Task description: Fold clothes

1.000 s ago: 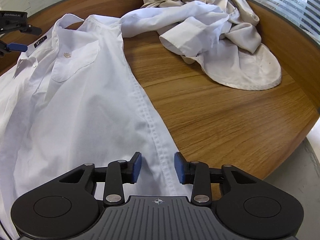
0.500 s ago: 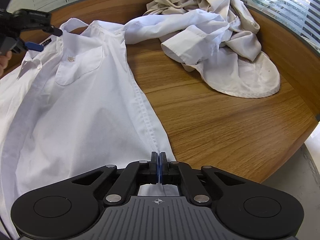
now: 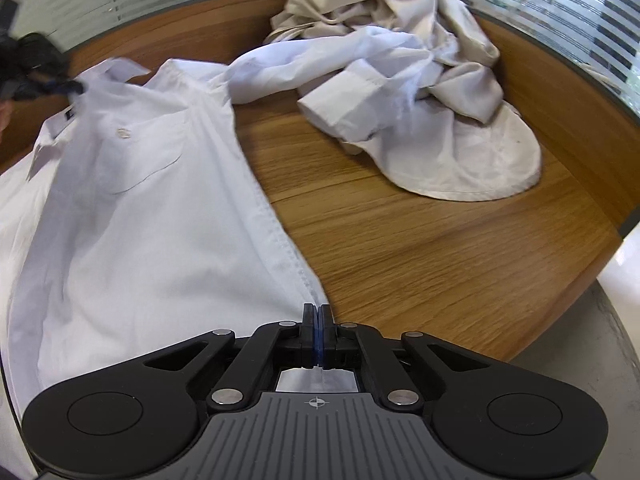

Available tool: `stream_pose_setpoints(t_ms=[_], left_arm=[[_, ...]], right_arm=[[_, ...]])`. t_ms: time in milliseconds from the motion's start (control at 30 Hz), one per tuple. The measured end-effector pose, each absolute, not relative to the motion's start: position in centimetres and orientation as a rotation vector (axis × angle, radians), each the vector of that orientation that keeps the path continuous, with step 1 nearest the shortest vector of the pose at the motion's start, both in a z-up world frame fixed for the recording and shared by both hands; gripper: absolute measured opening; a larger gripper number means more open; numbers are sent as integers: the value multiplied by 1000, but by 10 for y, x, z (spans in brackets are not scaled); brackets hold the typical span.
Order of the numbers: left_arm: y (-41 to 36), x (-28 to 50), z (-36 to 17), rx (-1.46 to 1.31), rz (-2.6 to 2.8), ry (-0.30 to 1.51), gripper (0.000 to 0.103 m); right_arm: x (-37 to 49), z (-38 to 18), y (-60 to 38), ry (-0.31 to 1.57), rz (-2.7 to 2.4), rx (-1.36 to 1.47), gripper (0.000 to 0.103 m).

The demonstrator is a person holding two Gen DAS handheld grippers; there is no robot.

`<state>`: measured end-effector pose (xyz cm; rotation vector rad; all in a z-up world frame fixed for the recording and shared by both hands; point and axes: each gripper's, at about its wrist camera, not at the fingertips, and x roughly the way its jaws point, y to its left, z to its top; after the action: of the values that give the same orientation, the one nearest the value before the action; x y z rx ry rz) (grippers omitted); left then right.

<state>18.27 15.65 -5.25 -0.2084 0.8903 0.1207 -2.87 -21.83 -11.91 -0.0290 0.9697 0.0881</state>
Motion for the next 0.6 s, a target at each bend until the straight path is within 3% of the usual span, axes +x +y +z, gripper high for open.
stream_pose_setpoints(t_ms=[233, 533, 600], left_arm=[[194, 156, -64, -290, 164, 975, 1], [205, 161, -101, -255, 123, 985, 3], [207, 165, -110, -237, 117, 994, 8]], right_arm=[[-19, -117, -235, 975, 73, -100, 2], [-13, -132, -239, 1044, 111, -153, 3], [-11, -130, -241, 1049, 111, -138, 3]])
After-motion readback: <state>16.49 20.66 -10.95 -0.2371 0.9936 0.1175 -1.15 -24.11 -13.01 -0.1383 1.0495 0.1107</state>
